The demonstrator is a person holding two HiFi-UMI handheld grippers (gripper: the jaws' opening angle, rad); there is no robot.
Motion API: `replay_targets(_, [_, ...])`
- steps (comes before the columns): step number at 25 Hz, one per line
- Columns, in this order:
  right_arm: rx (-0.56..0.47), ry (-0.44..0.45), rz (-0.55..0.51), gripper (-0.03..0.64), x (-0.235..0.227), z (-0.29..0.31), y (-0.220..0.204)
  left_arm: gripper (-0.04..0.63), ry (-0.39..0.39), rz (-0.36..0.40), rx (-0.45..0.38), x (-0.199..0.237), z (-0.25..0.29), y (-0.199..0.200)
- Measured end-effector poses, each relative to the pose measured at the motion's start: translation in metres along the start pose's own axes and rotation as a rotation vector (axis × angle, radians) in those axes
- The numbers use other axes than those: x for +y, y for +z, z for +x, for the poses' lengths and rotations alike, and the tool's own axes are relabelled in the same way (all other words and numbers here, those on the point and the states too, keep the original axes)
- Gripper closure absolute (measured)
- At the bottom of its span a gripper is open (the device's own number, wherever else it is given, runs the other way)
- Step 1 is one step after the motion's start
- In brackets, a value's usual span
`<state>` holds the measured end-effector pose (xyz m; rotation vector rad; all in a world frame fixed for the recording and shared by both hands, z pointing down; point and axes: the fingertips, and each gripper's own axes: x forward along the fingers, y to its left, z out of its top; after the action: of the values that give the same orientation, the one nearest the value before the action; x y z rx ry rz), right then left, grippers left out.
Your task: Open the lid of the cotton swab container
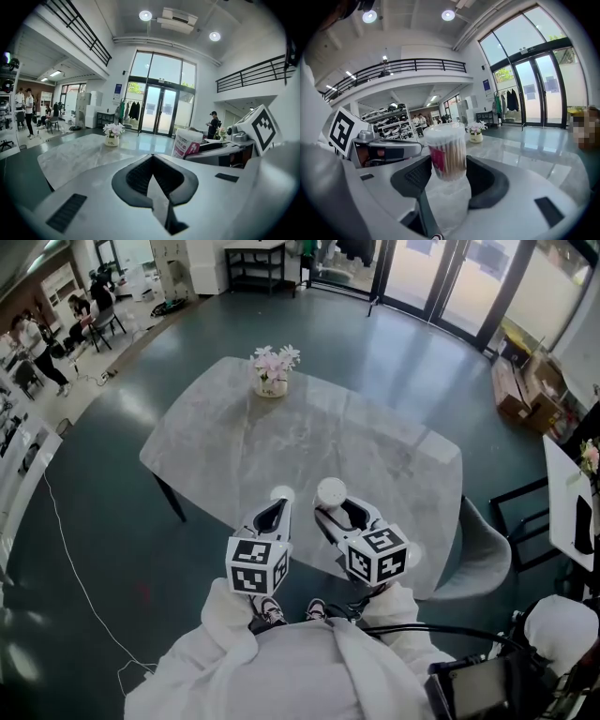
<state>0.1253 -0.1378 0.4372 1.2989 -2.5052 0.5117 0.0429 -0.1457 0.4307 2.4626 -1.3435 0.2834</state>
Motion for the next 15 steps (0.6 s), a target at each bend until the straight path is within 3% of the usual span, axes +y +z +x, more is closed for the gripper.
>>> replay_targets(10, [0.010,0.014,-0.011,0.330,0.004,0.001,-0.001,0.586,-0.061,0.031,0.016,-0.008,-0.001,0.004])
replay_targets(13, [0.015,0.021,-0.018,0.330,0.006,0.001,-0.002,0.505,-0.092,0.040,0.019,-0.013,-0.001,0.005])
replay_targets(15, [0.020,0.026,-0.025,0.330,0.010,0.000,-0.004,0.489,-0.104,0.048,0.017,-0.016,-0.004,0.006])
